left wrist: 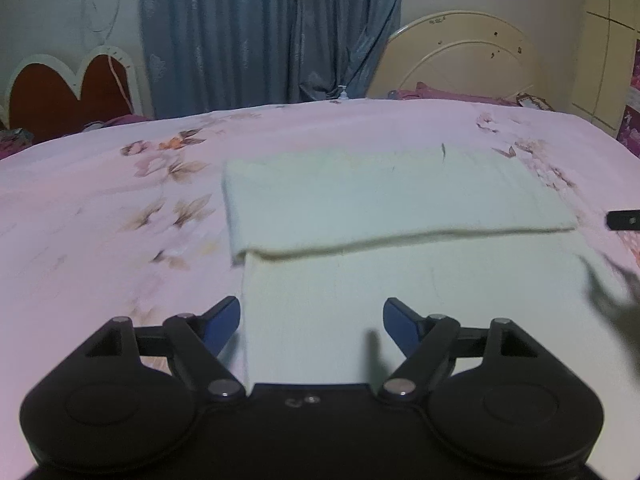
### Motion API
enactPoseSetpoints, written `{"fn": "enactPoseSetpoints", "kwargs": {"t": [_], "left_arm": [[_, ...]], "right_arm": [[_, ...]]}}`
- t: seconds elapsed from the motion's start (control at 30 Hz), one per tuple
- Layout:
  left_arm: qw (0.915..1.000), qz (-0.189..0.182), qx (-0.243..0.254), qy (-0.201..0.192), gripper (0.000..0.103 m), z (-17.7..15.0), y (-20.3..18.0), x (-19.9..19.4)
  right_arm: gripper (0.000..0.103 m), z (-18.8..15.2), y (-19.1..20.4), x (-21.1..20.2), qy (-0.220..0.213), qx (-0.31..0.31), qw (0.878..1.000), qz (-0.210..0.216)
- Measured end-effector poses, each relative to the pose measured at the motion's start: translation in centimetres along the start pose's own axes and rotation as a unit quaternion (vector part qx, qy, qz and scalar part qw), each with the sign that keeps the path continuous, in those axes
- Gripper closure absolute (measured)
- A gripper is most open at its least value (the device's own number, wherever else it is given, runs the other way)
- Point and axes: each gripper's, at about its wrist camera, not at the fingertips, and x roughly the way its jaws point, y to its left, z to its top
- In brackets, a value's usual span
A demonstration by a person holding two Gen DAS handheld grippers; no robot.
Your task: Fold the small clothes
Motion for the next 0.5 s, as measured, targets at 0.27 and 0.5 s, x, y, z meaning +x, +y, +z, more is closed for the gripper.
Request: {"fn": "enactPoseSetpoints", "kwargs": {"t": [0.27, 0.5], "left_arm": [[0.999, -0.003, -0.021, 0.039, 0.04, -6.2, 2.1, -6.0], [0.9881, -0.071, -0.121, 0.062, 0.056, -12.0, 4.7, -11.4]], "right_arm": [[0.05, -5.4, -2.5, -7.4, 0.036, 0.019, 0.997, 0.065], [0.059, -11.6, -4.7, -11.4, 0.094, 0.064, 0.985, 0.126]]}}
